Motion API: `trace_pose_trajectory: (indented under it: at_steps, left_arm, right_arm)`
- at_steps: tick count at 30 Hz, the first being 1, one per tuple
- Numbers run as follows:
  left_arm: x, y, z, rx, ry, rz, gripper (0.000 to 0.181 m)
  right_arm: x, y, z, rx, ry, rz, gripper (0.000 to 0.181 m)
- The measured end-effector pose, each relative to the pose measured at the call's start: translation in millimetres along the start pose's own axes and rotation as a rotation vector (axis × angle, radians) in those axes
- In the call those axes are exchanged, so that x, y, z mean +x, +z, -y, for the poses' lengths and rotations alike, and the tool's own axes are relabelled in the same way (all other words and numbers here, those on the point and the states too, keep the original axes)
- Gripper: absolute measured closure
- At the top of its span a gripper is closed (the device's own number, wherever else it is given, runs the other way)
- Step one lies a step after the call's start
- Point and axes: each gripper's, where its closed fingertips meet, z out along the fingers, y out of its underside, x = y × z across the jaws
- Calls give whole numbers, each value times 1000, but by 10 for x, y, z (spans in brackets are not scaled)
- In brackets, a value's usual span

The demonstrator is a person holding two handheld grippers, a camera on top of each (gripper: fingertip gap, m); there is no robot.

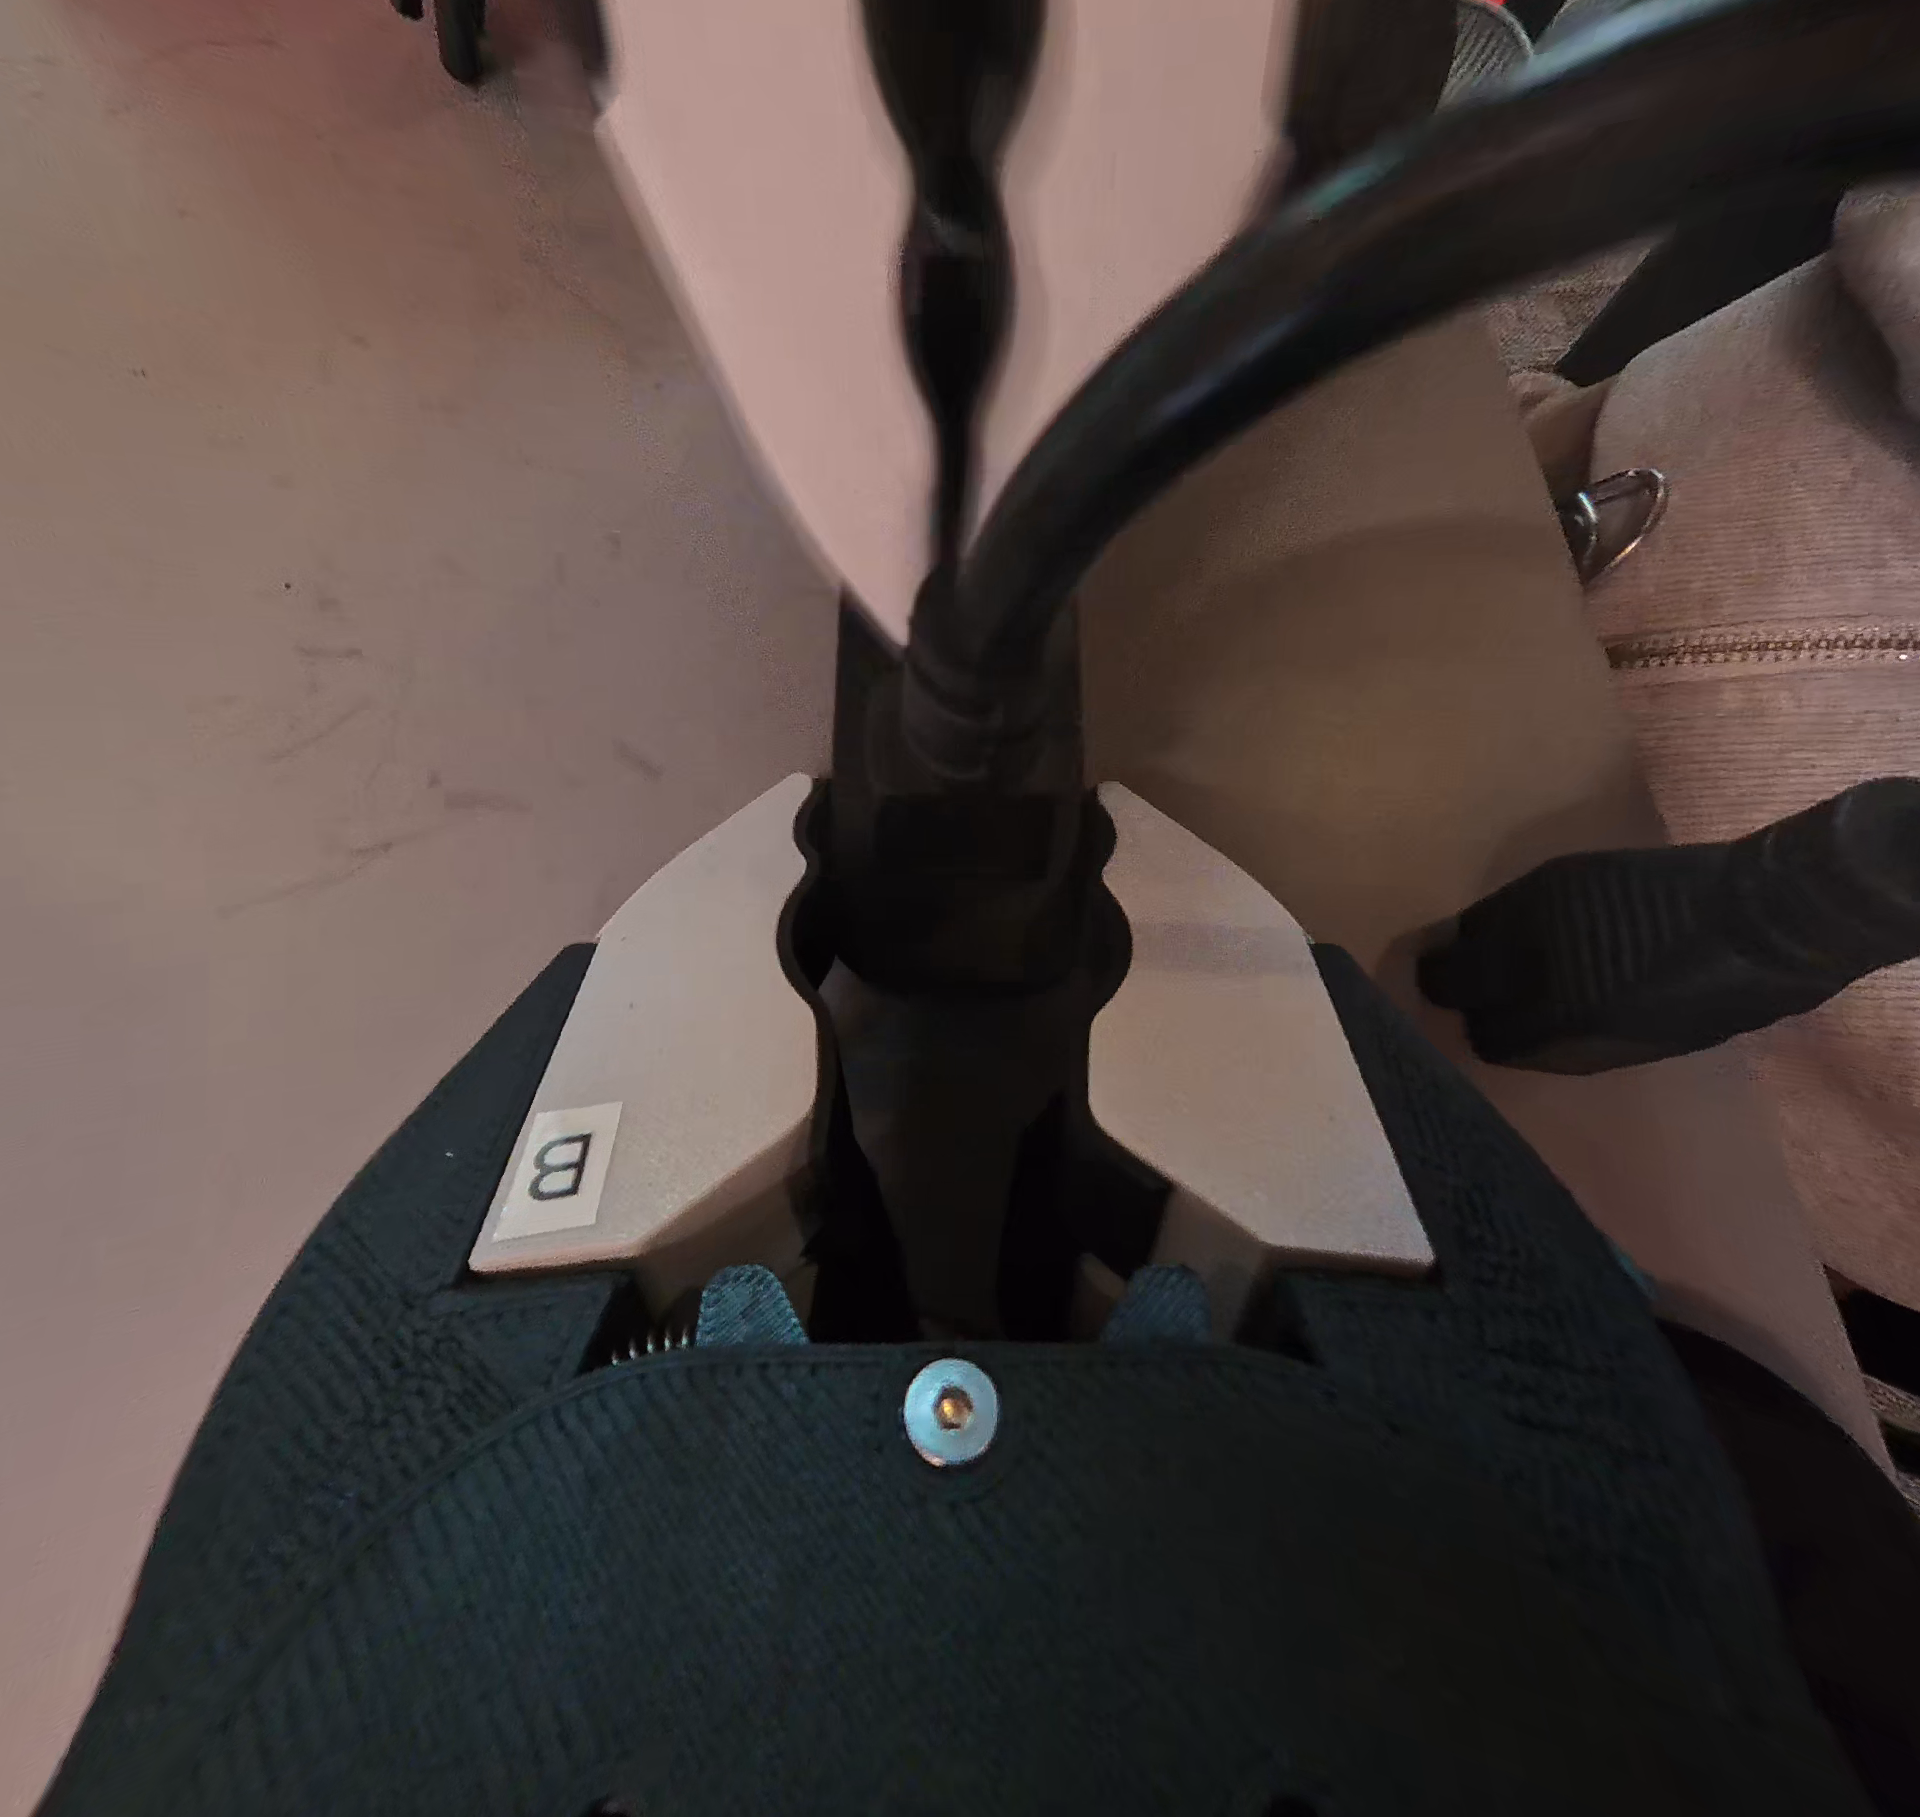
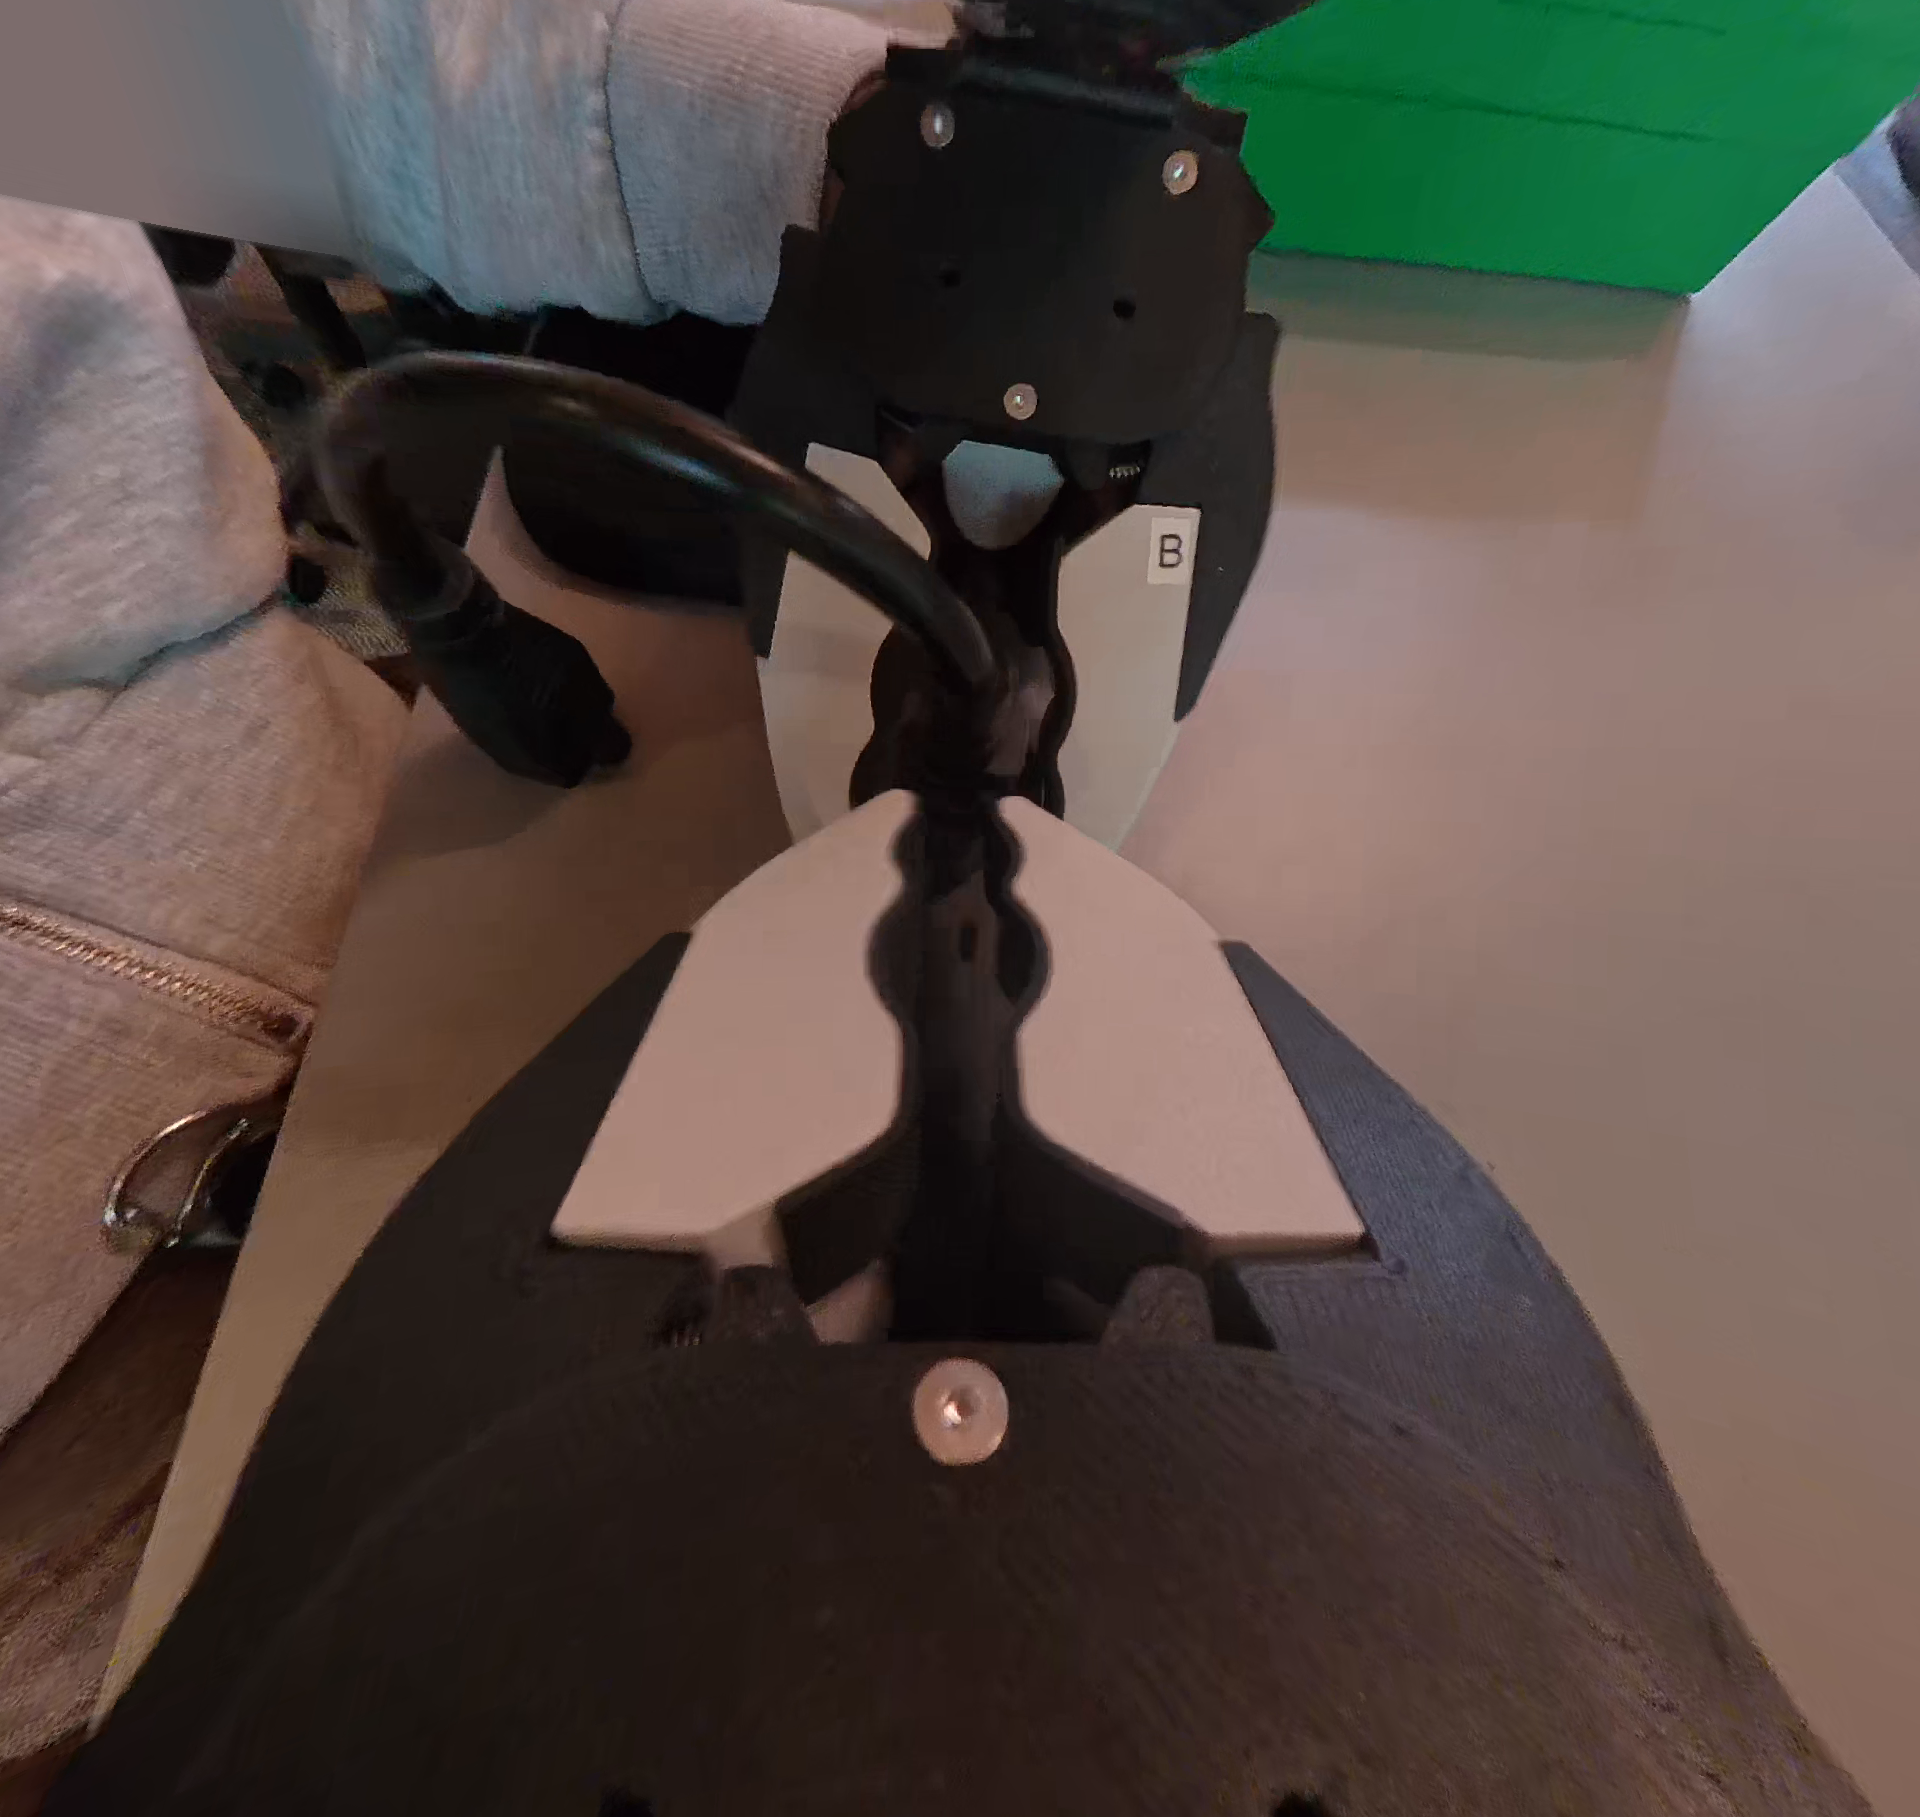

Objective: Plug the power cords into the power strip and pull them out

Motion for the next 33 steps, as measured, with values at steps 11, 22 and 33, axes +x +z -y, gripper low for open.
trace_pose_trajectory:
  at_steps: [11,22,33]
  left_arm:
    - [24,27,18,0,22,-5,135]
    - [12,19,15,1,15,-5,133]
    - [-110,-714,646,596,28,148,52]
  right_arm:
    - [-98,-79,54,3,58,68,142]
    - [-69,244,20,13,98,60,156]
    - [-103,104,166,179,86,141,150]
